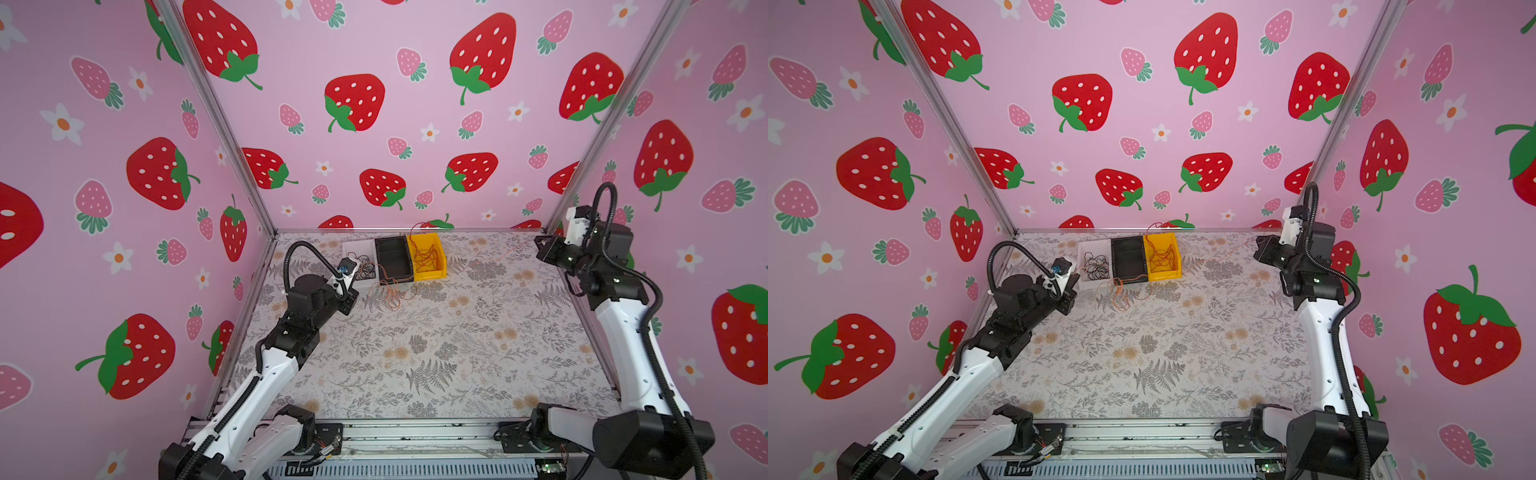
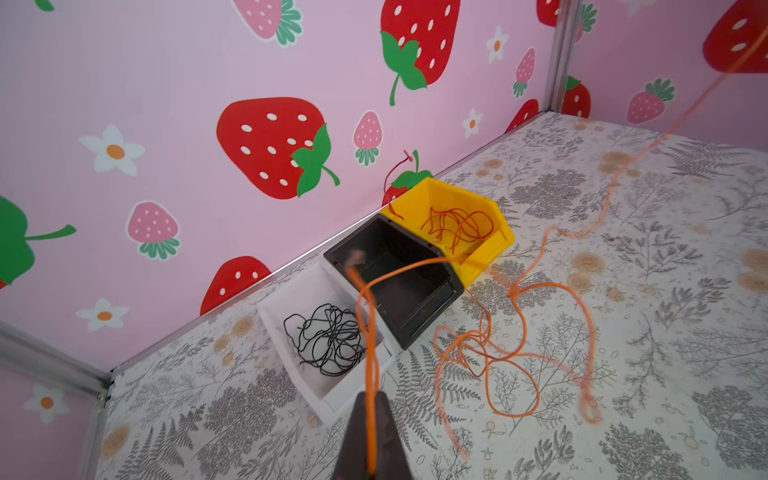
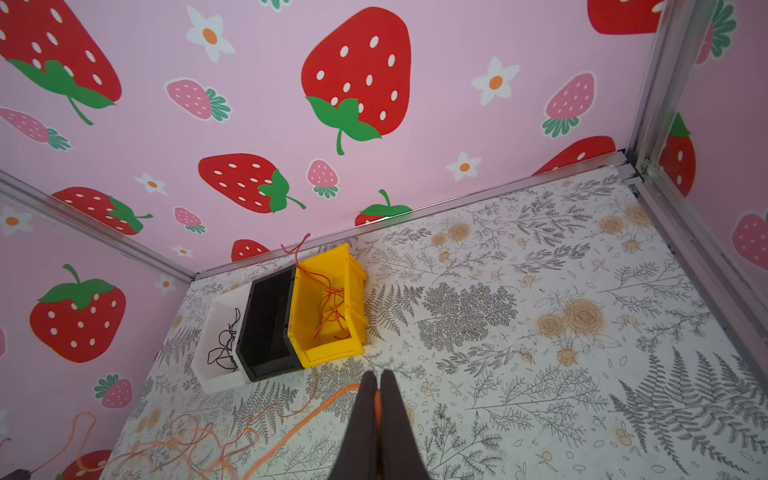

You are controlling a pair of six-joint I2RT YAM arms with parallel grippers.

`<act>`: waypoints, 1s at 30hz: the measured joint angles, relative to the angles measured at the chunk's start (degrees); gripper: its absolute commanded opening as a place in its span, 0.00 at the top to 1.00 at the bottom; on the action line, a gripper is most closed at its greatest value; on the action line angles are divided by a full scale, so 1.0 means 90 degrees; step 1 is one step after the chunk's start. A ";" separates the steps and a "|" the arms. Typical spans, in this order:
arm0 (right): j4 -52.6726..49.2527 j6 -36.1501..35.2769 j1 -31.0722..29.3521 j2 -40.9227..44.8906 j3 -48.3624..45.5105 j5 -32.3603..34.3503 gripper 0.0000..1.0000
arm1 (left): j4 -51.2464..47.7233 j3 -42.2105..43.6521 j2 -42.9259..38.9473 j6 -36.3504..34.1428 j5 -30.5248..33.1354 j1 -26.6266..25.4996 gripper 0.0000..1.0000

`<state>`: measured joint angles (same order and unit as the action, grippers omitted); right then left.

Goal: Untangle the cables

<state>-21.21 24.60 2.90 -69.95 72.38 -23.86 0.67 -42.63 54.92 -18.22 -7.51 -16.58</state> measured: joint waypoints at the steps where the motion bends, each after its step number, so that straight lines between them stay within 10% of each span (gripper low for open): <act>1: 0.0017 -0.0005 0.0002 -0.0010 -0.0087 -0.0007 1.00 | -0.0090 0.0000 -0.0019 0.0036 0.0002 0.0029 1.00; 30: -0.0294 -0.1115 0.0848 -0.1190 -0.0984 0.1600 1.00 | -0.1316 -0.0233 -0.0491 0.0559 0.1290 0.2004 1.00</act>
<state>-23.86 14.57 10.52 -80.66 63.53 -9.45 -11.18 -44.73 50.50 -13.19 4.10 1.45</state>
